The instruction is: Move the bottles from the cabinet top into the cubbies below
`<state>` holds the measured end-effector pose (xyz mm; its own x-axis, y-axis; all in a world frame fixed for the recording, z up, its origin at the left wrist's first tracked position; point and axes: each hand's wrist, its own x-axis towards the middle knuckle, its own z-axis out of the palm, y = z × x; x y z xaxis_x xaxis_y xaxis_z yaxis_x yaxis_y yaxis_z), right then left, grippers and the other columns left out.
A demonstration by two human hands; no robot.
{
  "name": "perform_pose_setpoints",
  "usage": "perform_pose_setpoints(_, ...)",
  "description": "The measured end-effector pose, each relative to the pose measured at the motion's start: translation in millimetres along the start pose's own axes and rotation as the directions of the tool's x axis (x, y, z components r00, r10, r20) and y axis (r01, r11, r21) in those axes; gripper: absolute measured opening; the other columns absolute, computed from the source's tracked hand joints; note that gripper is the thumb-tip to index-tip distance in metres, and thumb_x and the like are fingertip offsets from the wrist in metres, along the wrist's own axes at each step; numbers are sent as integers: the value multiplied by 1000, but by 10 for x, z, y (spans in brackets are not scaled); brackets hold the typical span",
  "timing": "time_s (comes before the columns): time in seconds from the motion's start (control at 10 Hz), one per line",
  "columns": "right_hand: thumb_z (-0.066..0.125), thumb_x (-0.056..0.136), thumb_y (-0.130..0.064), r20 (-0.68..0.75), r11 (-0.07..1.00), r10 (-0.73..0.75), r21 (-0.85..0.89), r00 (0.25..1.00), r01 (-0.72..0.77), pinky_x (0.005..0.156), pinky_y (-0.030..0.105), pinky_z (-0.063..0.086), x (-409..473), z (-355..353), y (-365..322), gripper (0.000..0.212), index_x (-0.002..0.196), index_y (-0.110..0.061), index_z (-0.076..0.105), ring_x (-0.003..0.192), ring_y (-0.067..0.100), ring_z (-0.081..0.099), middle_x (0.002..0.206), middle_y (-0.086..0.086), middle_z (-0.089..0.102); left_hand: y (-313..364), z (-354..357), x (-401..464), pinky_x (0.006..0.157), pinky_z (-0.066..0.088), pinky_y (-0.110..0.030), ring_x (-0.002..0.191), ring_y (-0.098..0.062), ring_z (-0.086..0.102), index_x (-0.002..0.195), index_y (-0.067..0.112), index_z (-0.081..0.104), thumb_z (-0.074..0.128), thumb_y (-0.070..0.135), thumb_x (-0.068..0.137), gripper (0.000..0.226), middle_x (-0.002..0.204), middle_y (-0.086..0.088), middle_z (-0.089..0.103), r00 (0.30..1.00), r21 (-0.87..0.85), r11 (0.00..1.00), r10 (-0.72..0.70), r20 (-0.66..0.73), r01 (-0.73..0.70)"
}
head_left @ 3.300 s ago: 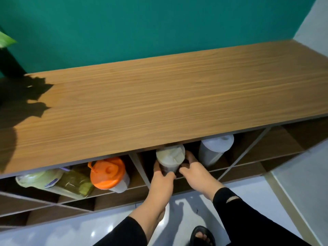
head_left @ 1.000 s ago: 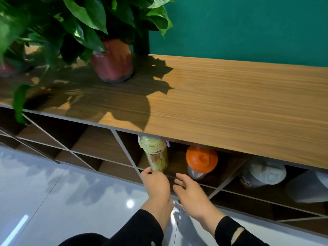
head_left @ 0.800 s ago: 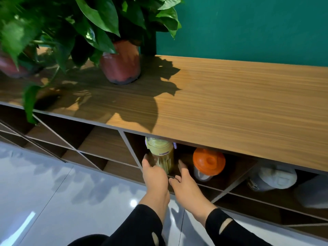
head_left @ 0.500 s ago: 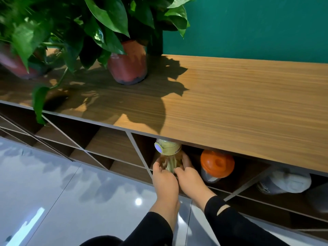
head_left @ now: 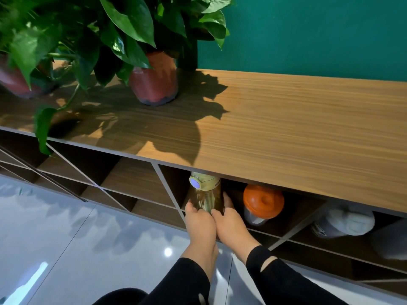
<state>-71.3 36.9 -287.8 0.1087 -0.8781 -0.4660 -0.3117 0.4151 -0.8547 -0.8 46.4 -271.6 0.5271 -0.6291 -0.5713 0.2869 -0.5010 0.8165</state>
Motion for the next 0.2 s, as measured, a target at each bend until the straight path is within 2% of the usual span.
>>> perform_pose_setpoints(0.1,45,105,-26,6,1000,-17,8,1000,17,80,15,49,-217,-131,-130,40,144,-31,39,96,5,58,130,3,59,-30,16,-69,103,50,-46,120,-34,59,146,16,44,36,3,101,47,134,-15,59,993,-49,992,-116,15,117)
perform_pose_setpoints(0.2,39,104,-40,80,998,-59,-9,995,60,103,31,46,-524,-197,-182,42,144,-28,45,116,9,55,142,-1,56,-52,-60,-294,94,55,-49,98,-34,67,113,6,68,43,9,101,29,106,-23,70,988,-23,993,-116,106,119)
